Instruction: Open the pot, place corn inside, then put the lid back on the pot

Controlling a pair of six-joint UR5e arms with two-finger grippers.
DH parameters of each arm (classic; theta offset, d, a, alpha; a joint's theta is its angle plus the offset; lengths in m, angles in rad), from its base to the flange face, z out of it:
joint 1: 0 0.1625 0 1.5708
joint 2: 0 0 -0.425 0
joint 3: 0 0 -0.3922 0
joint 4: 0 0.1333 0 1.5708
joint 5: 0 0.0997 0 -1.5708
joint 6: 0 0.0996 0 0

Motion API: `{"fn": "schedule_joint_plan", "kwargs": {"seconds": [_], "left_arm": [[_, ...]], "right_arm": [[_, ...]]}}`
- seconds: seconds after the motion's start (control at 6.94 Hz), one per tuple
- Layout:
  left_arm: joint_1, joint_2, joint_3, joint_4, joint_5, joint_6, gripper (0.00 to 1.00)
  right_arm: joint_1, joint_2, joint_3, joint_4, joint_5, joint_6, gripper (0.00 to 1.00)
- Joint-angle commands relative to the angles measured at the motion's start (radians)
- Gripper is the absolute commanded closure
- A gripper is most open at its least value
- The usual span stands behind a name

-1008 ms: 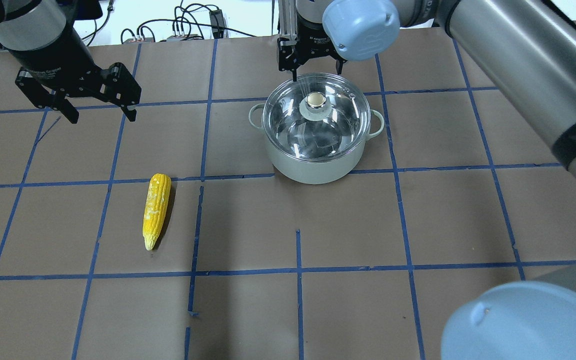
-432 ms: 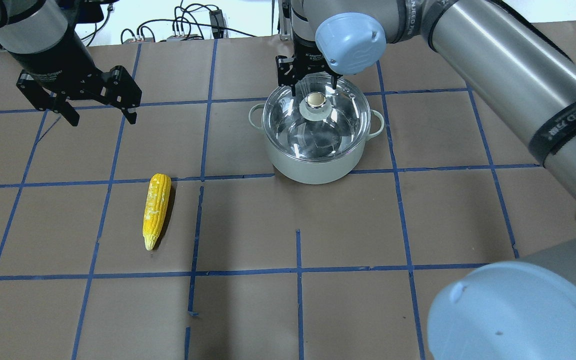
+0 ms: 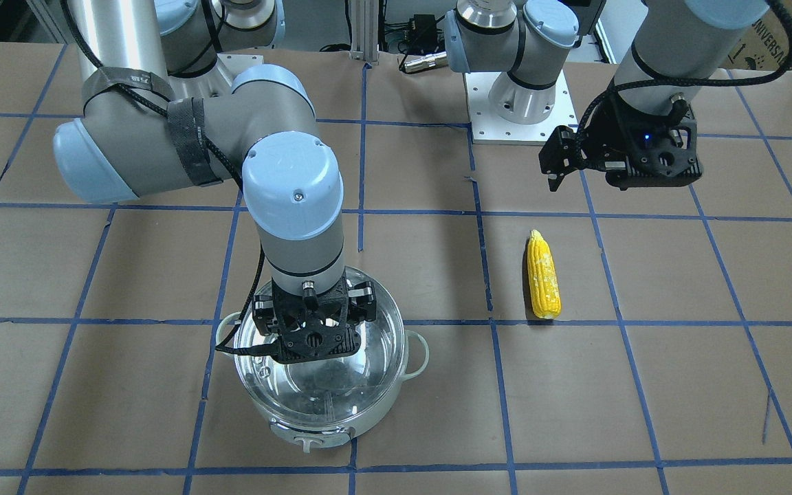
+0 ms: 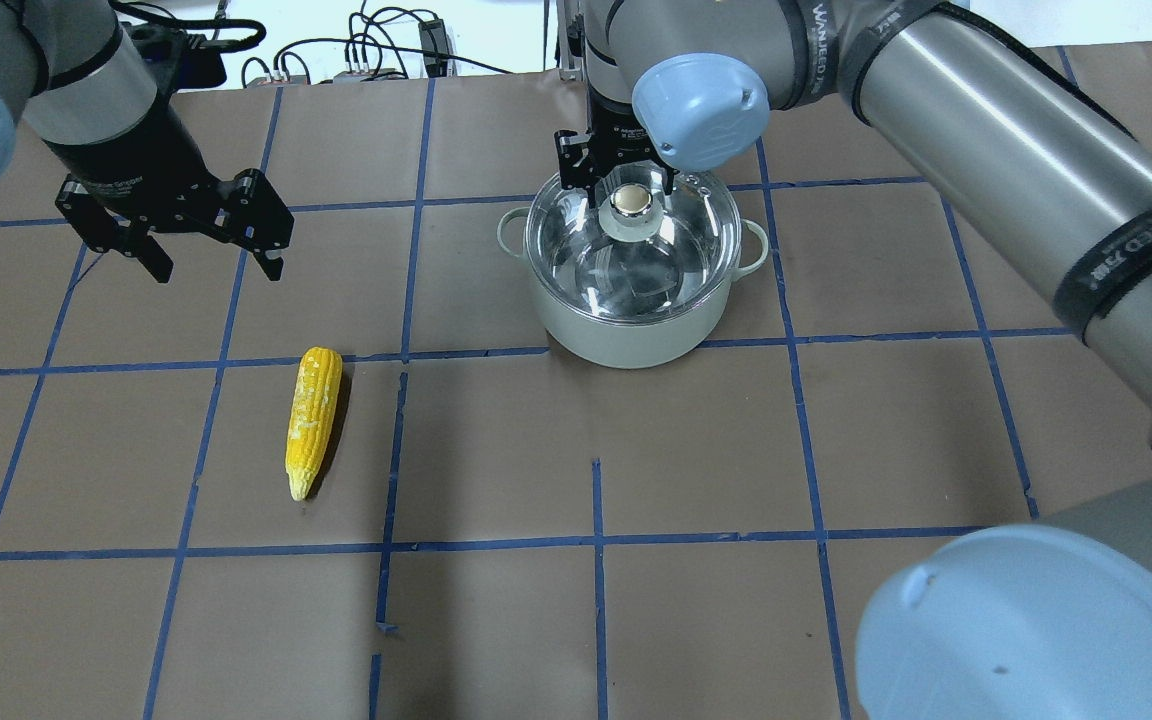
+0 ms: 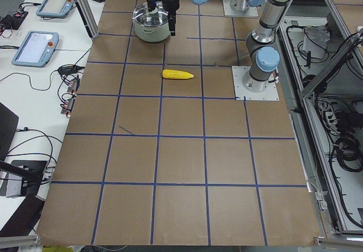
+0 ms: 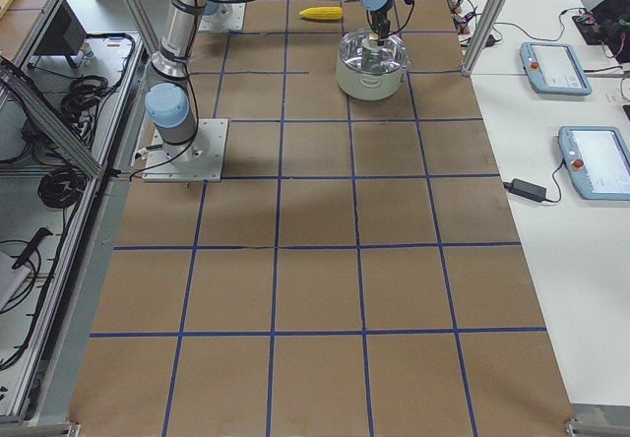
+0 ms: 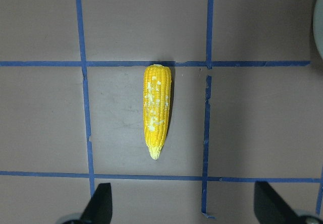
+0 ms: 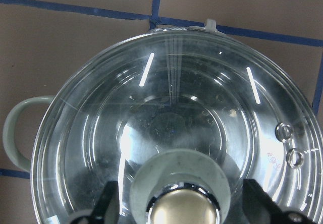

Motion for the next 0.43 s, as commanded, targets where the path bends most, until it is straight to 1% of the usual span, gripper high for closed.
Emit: {"fn": "schedule_joint_plan", "kwargs": {"seconds": [0.0,0.29], "left_arm": [[0.007,-0.023,-0.017,0.006,-0.003,0.02,0.0],[0.031,-0.045,-0.037,0.009,-0.005,0.053,0.0]], "right_arm": [[0.0,-0.001,0.008,-0.009,0.0,-0.003,0.24],[0.0,-0.001,0.008,-0.009,-0.002,-0.017,0.57]]}}
